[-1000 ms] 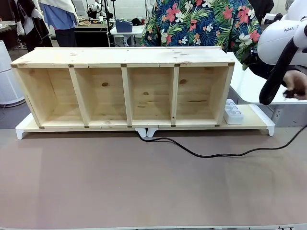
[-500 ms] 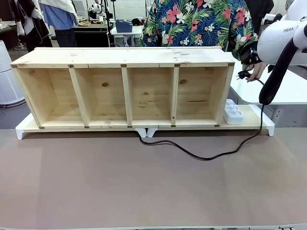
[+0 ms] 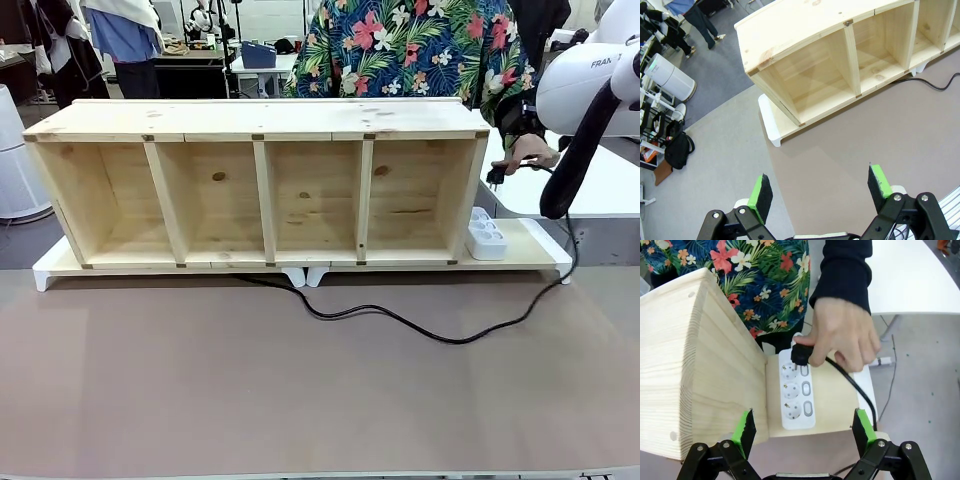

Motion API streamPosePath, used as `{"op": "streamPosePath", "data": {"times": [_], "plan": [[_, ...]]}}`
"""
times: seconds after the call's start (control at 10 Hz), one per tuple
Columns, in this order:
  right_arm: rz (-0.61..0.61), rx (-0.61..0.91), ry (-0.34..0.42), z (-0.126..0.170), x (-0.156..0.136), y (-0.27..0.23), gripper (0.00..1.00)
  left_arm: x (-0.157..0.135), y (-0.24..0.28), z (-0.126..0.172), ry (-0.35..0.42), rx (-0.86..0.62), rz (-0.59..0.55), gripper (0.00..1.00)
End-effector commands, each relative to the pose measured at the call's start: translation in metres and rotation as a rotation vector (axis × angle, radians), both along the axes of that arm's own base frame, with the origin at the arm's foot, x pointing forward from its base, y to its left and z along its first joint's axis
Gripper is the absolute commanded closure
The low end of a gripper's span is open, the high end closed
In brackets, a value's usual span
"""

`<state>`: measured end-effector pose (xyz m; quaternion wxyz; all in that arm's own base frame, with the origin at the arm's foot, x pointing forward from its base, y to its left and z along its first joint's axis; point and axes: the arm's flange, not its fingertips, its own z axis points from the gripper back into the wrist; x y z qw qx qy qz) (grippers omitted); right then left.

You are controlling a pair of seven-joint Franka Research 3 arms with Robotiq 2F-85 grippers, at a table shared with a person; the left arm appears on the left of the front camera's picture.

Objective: Perform cable management.
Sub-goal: Release the Power Cable when the human grasps it.

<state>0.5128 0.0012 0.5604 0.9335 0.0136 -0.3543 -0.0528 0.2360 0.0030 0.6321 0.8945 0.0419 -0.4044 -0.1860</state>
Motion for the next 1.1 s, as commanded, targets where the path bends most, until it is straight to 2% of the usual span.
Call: {"op": "streamPosePath", "data": {"times": [0.0, 1.0], "plan": [[-0.001, 0.001, 0.005, -0.0017, 0.0007, 0.0, 0.0, 0.0029, -0.0011, 0.0006, -0.009, -0.011, 0.012, 0.0], [-0.001, 0.001, 0.005, -0.0017, 0.0007, 0.0, 0.0, 0.0029, -0.0011, 0.0006, -0.009, -0.011, 0.012, 0.0]]}}
